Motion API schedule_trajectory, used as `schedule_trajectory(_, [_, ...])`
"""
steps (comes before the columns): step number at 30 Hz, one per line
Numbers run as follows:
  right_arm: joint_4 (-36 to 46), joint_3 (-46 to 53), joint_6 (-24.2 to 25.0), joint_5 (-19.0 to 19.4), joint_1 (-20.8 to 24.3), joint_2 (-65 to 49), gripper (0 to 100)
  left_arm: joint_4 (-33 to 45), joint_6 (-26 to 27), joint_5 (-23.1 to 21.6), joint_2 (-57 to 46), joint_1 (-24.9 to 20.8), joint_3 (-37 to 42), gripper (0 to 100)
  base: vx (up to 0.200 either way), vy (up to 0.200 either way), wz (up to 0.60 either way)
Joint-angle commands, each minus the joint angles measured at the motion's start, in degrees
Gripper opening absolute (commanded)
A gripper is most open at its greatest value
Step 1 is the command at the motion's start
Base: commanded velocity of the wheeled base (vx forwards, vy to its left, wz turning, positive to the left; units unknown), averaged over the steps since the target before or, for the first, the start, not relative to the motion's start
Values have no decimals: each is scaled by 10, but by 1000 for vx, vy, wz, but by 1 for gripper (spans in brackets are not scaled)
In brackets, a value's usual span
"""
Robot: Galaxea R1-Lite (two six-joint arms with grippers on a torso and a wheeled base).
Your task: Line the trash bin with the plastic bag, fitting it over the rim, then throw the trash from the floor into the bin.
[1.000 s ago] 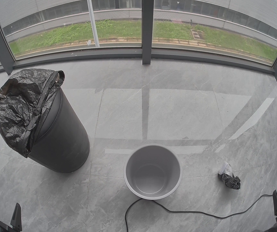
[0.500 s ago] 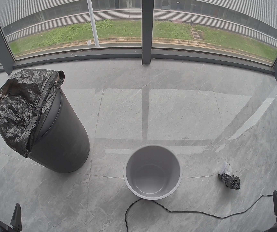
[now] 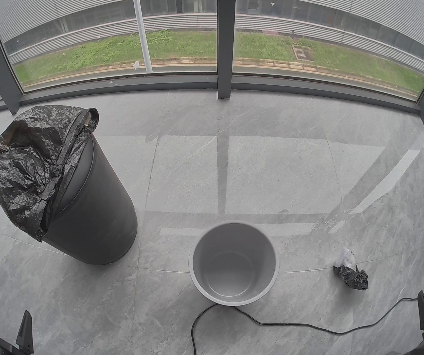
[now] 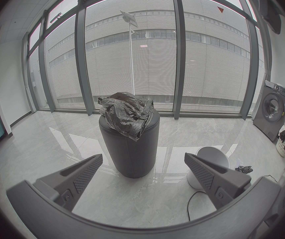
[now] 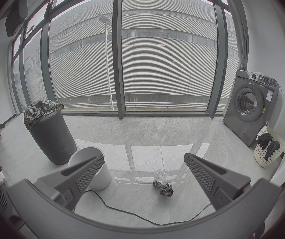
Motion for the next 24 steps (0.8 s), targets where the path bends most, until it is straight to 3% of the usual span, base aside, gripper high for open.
schedule_trajectory(1, [0,9,0,0,0,-5,100,0,-1,1,-10,0,10,100,0,0,0])
schedule_trajectory(13, [0,9,0,0,0,-5,100,0,-1,1,-10,0,10,100,0,0,0])
schedule_trajectory(22, [0,9,0,0,0,-5,100,0,-1,1,-10,0,10,100,0,200,0])
schedule_trajectory(24, [0,9,0,0,0,-5,100,0,-1,0,-10,0,10,100,0,0,0])
